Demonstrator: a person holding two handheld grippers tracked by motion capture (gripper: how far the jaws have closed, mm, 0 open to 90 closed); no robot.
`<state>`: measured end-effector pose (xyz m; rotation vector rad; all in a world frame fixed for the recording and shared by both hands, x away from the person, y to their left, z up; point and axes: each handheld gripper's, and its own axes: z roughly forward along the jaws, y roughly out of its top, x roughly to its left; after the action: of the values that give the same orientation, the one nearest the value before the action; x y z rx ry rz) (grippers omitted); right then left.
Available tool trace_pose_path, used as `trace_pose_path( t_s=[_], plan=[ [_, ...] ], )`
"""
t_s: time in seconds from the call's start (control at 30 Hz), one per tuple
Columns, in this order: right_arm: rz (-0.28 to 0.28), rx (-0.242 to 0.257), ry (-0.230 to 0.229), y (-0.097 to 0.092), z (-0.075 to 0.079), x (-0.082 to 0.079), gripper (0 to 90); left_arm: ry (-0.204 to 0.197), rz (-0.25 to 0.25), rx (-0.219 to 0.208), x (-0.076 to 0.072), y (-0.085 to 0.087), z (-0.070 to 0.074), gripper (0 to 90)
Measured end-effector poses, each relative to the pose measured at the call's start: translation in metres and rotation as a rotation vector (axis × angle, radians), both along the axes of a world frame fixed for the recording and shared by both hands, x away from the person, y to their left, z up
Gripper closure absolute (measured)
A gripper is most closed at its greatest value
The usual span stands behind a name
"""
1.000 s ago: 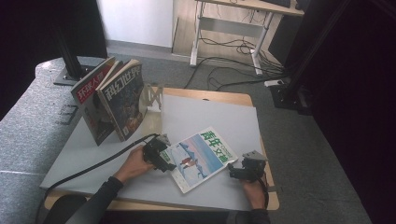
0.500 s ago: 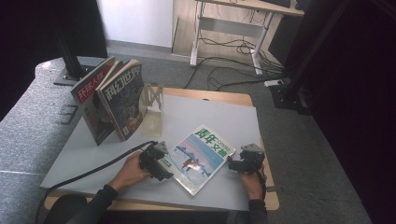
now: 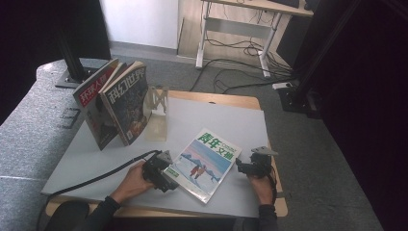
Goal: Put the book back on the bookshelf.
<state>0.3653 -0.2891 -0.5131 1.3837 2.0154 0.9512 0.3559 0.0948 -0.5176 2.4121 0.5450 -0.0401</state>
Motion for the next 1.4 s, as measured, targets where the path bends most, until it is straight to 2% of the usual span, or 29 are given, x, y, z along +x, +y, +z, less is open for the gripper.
trace_pose_path(
  t_s=[0.07, 0.17, 0.4, 0.57, 0.63, 0.73, 0.93, 1.27, 1.33, 1.4],
  plan=[
    [0.015, 0.031, -0.007, 0.000, 0.005, -0.005, 8.2, -0.002, -0.004, -0.002, -0.003, -0.001, 0.000, 0.0],
    [0.054, 0.077, 0.007, 0.005, 0.007, -0.008, 6.4, 0.002, -0.003, -0.013, -0.007, -0.001, -0.001, 0.0],
    [0.137, 0.080, 0.059, 0.025, -0.001, -0.006, 6.1, 0.009, -0.002, -0.038, -0.013, -0.001, -0.002, 0.0],
    [0.163, 0.071, 0.115, 0.034, -0.010, -0.001, 4.9, 0.016, 0.004, -0.055, -0.016, 0.001, -0.003, 0.0],
    [0.167, 0.107, 0.132, 0.034, -0.013, 0.002, 4.9, 0.018, 0.010, -0.061, -0.017, 0.001, -0.003, 0.0],
    [0.186, 0.124, 0.138, 0.035, -0.013, 0.004, 6.7, 0.022, 0.014, -0.065, -0.018, 0.002, -0.003, 0.0],
    [0.193, 0.092, 0.124, 0.040, -0.012, 0.008, 5.2, 0.027, 0.016, -0.061, -0.024, 0.002, -0.002, 0.0],
    [0.217, 0.032, 0.111, 0.054, -0.008, 0.025, 4.9, 0.047, -0.042, -0.066, -0.039, 0.000, -0.002, 0.0],
    [0.226, 0.024, 0.105, 0.056, -0.007, 0.028, 6.9, 0.040, -0.052, -0.062, -0.042, 0.001, -0.001, 0.0],
    [0.256, 0.029, 0.095, 0.061, -0.005, 0.030, 12.9, 0.041, -0.061, -0.067, -0.043, 0.002, 0.000, 0.0]
  ],
)
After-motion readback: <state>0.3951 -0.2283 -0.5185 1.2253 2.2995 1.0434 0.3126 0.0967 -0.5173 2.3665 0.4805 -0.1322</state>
